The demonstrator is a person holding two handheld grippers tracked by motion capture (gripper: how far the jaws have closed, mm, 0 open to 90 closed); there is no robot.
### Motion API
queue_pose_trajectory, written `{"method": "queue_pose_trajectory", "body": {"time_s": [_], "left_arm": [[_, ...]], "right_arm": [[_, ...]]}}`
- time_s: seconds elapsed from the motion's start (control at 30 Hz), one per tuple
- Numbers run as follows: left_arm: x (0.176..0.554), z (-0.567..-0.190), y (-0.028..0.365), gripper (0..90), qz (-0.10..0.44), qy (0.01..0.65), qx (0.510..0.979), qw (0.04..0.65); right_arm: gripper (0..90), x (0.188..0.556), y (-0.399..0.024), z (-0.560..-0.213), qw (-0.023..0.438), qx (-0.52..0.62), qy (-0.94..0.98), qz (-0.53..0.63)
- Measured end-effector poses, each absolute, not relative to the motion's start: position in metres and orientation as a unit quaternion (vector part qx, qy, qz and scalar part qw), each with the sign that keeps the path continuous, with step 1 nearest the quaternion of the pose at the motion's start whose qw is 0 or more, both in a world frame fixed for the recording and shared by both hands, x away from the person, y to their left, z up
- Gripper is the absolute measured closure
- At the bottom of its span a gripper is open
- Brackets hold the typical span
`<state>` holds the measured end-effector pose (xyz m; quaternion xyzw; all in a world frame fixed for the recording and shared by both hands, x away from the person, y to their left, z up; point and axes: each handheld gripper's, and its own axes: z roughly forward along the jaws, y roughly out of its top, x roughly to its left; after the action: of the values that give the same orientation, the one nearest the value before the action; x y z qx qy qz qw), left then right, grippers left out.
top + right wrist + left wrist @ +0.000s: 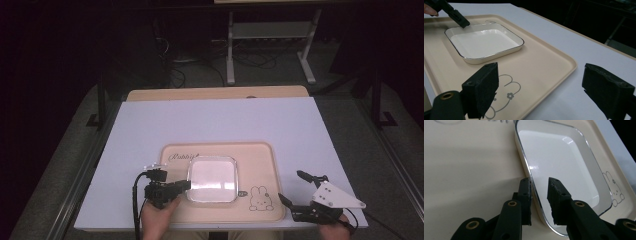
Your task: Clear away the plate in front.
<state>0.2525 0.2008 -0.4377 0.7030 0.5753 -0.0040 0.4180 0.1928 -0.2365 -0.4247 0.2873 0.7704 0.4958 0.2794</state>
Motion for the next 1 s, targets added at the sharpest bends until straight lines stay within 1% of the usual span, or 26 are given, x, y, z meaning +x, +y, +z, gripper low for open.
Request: {"method": "queue_pose_trajectory", "body": {"time_s": [0.17,0.23,0.27,0.47,0.53,0.83,1.0], "left_arm": [[0.252,-0.430,0.206,68.4,0.013,0.564,0.708,0.425],[0.253,-0.429,0.206,65.3,0.029,0.551,0.724,0.413],[0.252,-0.428,0.206,65.2,0.035,0.547,0.727,0.413],[0.254,-0.426,0.209,61.5,0.037,0.530,0.733,0.425],[0.254,-0.424,0.208,59.7,0.048,0.518,0.743,0.422],[0.252,-0.417,0.207,54.5,0.052,0.471,0.760,0.445],[0.254,-0.416,0.208,51.3,0.041,0.451,0.773,0.444]], "right_arm": [[13.0,0.193,-0.237,-0.425,0.279,0.288,0.770,0.496],[13.0,0.193,-0.237,-0.425,0.279,0.288,0.770,0.496],[13.0,0.193,-0.237,-0.425,0.280,0.289,0.770,0.495],[13.0,0.194,-0.237,-0.426,0.278,0.295,0.770,0.492],[13.0,0.194,-0.237,-0.426,0.278,0.295,0.771,0.491],[13.0,0.195,-0.239,-0.426,0.276,0.301,0.769,0.492],[13.0,0.195,-0.239,-0.426,0.277,0.302,0.767,0.493]]}}
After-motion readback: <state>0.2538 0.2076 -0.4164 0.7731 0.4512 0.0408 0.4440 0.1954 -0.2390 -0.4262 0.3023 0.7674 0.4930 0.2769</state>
